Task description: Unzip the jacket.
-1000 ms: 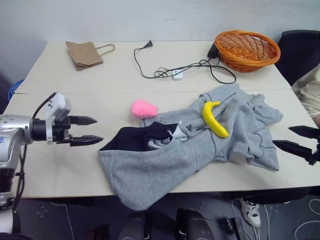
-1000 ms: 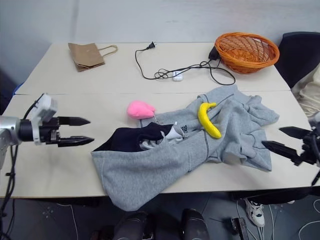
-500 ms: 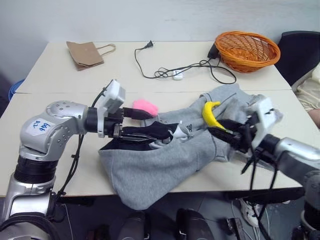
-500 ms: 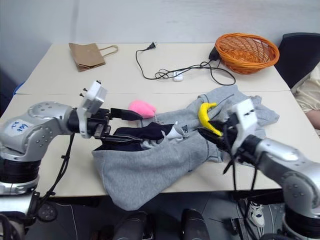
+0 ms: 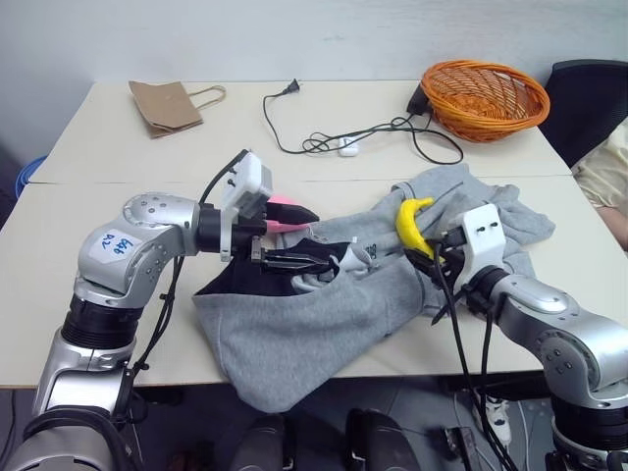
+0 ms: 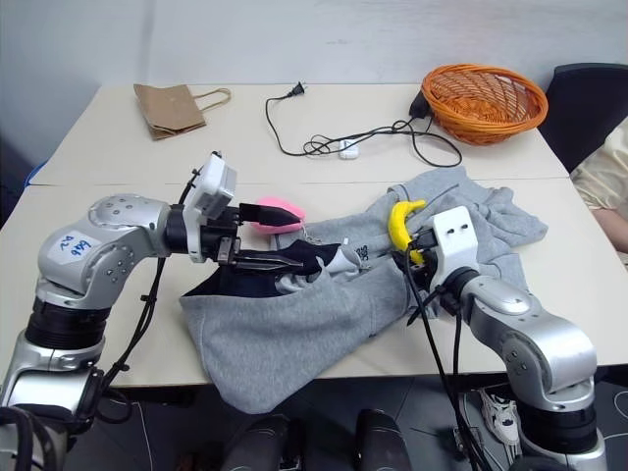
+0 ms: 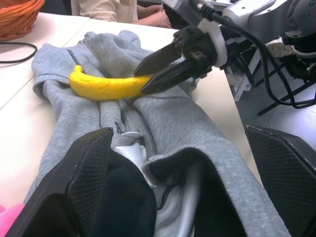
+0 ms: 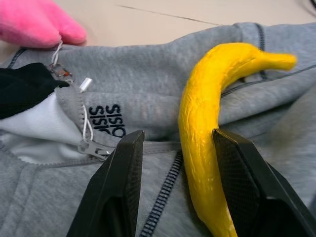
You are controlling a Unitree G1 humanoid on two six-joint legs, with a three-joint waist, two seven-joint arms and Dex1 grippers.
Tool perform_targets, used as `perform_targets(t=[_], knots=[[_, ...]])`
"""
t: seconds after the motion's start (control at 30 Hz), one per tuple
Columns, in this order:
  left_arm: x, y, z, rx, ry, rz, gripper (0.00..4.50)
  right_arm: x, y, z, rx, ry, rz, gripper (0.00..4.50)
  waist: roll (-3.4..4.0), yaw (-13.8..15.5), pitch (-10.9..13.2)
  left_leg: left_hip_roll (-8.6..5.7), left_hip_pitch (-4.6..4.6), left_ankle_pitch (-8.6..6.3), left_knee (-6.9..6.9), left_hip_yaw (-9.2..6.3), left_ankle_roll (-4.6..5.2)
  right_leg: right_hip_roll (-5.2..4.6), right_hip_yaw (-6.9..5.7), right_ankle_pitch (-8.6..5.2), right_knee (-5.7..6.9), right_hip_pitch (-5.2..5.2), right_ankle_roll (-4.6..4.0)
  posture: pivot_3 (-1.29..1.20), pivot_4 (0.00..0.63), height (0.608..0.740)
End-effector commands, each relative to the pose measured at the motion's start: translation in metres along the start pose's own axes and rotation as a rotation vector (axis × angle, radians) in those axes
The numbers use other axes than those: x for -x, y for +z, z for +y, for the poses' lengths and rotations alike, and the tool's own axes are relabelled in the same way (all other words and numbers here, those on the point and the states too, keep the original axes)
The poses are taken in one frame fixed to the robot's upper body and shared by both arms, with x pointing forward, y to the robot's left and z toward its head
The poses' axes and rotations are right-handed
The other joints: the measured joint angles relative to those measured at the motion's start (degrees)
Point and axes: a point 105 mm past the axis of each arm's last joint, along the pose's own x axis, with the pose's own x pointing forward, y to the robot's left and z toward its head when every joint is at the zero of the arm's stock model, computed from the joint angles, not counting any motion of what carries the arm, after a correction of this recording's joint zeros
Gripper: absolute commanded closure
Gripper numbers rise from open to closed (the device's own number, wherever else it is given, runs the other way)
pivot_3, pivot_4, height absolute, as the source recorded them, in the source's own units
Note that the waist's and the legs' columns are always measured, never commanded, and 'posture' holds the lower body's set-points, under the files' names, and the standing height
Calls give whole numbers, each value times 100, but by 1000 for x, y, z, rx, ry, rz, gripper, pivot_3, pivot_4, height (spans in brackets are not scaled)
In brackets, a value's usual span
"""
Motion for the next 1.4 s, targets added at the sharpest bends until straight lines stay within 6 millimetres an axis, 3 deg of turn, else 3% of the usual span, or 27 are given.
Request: perform_targets(t=[0.03,0.17,0.4,0.47,0.6,0.87,0.97,1.03,1.1,1.13,1.23,1.3,1.4], knots=[[-3,11,0,-75,-8,-15,0,-10,2,-2,49,15,-15,2227,0,-10,0,0,0,0,0,0,1,0,0,0,0,0,0,0,150,740],[-8,21,11,-100,5,-42,0,-21,-4,-18,84,-44,6,2227,0,6,0,-1,0,1,2,0,3,0,-2,0,2,0,0,0,150,740],[-14,28,14,-140,-6,-53,0,-28,-11,-20,98,-34,28,2227,0,-10,0,-1,-4,2,1,-1,4,-1,-4,1,1,-2,1,0,150,740],[-15,28,15,-140,-3,-55,0,-27,-8,-18,91,-27,4,2594,0,-8,0,-1,-4,2,1,-1,4,-1,-4,1,1,-2,2,0,150,740],[-17,24,13,-145,-14,-45,0,-25,4,-16,74,-20,-38,3751,0,-7,0,-1,-4,2,2,-2,4,-2,-4,1,2,-1,2,0,150,740],[-24,17,9,-148,-63,-30,0,-16,20,-15,74,-6,-105,3837,0,-2,0,-2,-4,2,2,-2,4,-3,-5,1,2,-1,2,0,150,740],[-31,15,6,-130,-105,-42,0,1,45,-23,82,-7,-185,3837,0,6,0,-2,-5,2,3,-2,4,-3,-5,1,2,-1,2,0,150,740],[-38,13,0,-113,-148,-59,0,27,66,-49,88,-88,-259,3837,0,25,0,-3,-12,3,8,-4,6,-4,-8,2,1,-3,4,0,150,740],[-45,12,-5,-105,-180,-72,0,55,72,-81,92,-214,-262,3837,0,96,0,-10,-20,4,10,-9,13,-11,-13,4,0,-6,7,0,150,740],[-49,10,-8,-108,-197,-80,0,76,62,-109,97,-331,-211,3837,0,134,0,-11,-23,3,12,-11,17,-12,-15,6,-3,-6,10,0,150,740],[-57,6,-13,-117,-214,-101,0,129,27,-157,84,-564,-74,3837,-6,237,-4,-18,-37,4,12,-33,26,-13,-25,8,-23,2,14,0,150,740],[-60,4,-16,-125,-215,-109,0,157,-6,-173,3,-681,-5,3837,-7,265,-4,-20,-41,5,12,-30,29,-12,-24,11,-24,2,20,0,150,740],[-61,3,-23,-127,-232,-115,0,169,-37,-172,-62,-727,38,3837,4,203,-11,-23,-34,13,14,-12,40,-12,-23,20,-16,-2,36,0,150,740]])
